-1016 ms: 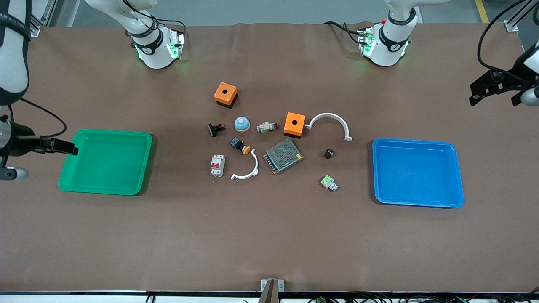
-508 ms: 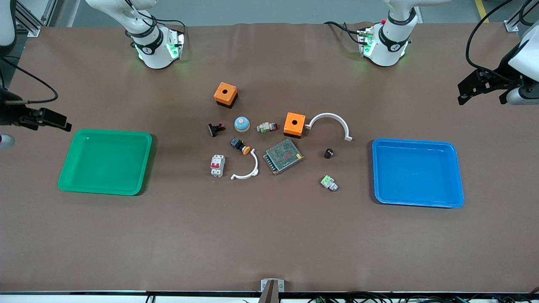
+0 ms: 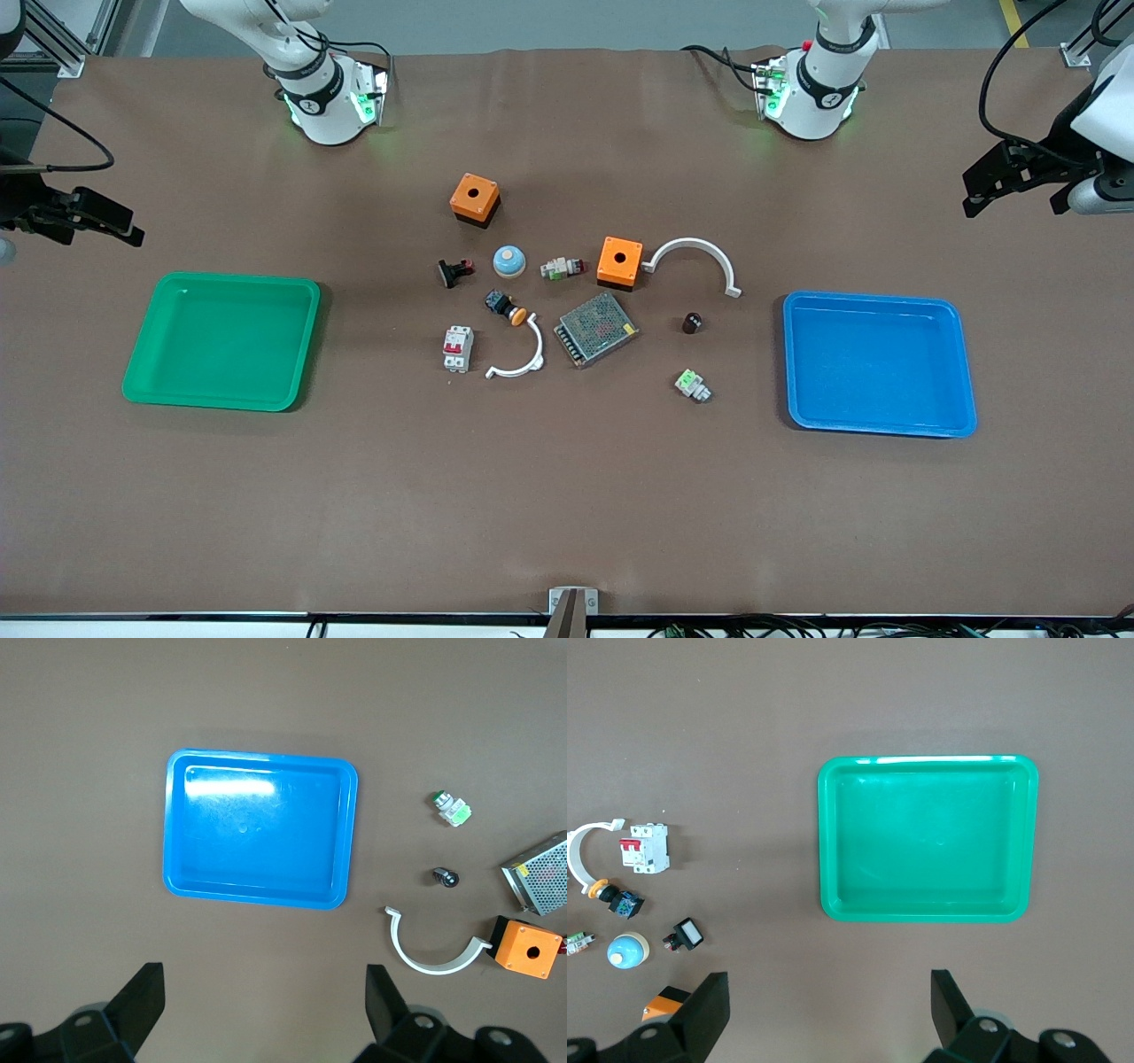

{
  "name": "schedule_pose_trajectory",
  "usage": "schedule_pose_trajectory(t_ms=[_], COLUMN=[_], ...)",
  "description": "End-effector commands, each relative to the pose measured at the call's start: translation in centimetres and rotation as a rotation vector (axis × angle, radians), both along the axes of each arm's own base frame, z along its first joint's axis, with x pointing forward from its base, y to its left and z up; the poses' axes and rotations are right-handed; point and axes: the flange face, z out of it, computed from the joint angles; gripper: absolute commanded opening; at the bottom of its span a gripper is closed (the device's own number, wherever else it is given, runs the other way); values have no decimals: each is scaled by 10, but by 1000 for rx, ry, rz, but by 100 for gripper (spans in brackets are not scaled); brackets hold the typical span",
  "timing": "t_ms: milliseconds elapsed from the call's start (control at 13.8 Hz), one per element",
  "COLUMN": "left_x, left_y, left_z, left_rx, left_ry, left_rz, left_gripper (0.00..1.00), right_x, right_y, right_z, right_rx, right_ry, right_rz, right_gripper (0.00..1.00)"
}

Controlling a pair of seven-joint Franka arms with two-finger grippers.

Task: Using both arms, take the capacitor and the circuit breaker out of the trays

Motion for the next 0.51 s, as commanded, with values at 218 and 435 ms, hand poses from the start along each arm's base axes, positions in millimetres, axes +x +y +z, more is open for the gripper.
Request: schedule_pose_trajectory(t_ms=[218, 435], left_x=[-7, -7], left_y=[0, 0], left_z=[4, 4], left_rx=[-11, -11], left_ry=[2, 2], left_rz=[8, 7], left_gripper=[100, 100], right_x=[-11, -11], right_y=[1, 1], right_z=[-1, -1], right_rx=[-38, -37], right_ry=[-15, -17], right_rz=[18, 28], right_gripper=[100, 100])
